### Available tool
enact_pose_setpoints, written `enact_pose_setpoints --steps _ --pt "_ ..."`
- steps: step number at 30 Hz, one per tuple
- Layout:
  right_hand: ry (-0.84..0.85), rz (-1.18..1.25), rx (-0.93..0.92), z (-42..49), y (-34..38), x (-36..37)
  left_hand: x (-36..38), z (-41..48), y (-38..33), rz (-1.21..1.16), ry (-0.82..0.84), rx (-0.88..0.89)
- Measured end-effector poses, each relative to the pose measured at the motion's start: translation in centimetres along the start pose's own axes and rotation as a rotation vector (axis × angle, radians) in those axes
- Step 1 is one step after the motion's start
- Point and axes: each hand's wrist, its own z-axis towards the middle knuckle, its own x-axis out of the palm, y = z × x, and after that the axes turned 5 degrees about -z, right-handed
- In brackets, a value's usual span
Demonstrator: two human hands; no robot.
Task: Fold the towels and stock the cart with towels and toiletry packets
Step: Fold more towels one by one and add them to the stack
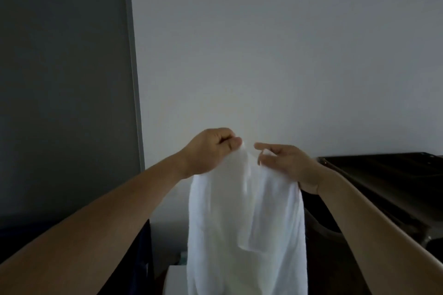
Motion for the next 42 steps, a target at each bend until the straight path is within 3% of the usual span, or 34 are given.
enact_pose_setpoints --steps 2,4,7,9,13,15,18,22,25,28,31,34,36,39,42 --pt "0.122 0.133 -0.007 -0.2 0.2 2.0 1.1 -0.3 0.5 0.07 0.071 -0.003" --pt "0.187 0.099 0.03 -0.6 -0.1 3.4 1.9 -1.0 1.7 -0.006 0.072 -0.06" --pt "0.038 0.132 -0.014 -0.1 0.1 3.9 2.3 -2.5 4.4 -0.27 0.069 -0.234" --pt "-0.088 0.198 -0.094 0.6 1.5 3.8 2.4 -3.9 6.5 -0.432 0.159 -0.348" --pt "-0.265 0.29 -0.256 2.2 5.6 2.4 3.3 -6.5 10.2 -0.323 0.434 -0.454" --pt "-0.348 0.349 -0.313 2.7 7.0 1.3 3.6 -7.0 11.2 -0.318 0.452 -0.496" --pt "-0.356 0.359 -0.291 3.1 6.5 -0.3 2.4 -5.6 11.1 -0.444 0.171 -0.496" --pt "-0.121 0.051 -0.082 2.5 1.6 -0.2 -0.9 -2.0 7.5 -0.668 -0.292 -0.433" --pt "0.046 -0.193 0.064 1.0 -0.9 0.9 -3.1 0.7 3.2 -0.573 -0.453 -0.267" --pt "0.17 -0.279 0.176 0.0 -1.4 1.2 -5.5 3.2 -1.2 -0.689 -0.556 -0.098" --pt "0.033 -0.278 0.102 0.3 -0.5 0.9 -5.2 3.8 -2.8 -0.584 -0.375 -0.083" --pt "-0.121 -0.004 -0.031 0.4 1.1 1.2 -1.2 1.9 -1.2 -0.308 -0.074 -0.13" --pt "-0.033 0.143 -0.078 0.0 1.7 1.9 1.0 0.5 0.4 -0.249 -0.015 -0.151" --pt "0.159 0.122 0.04 -0.6 0.9 4.1 2.2 -0.5 1.9 -0.336 -0.032 -0.191" --pt "0.08 0.101 0.029 -0.5 0.9 5.4 1.3 -1.4 2.7 -0.276 0.042 -0.188"
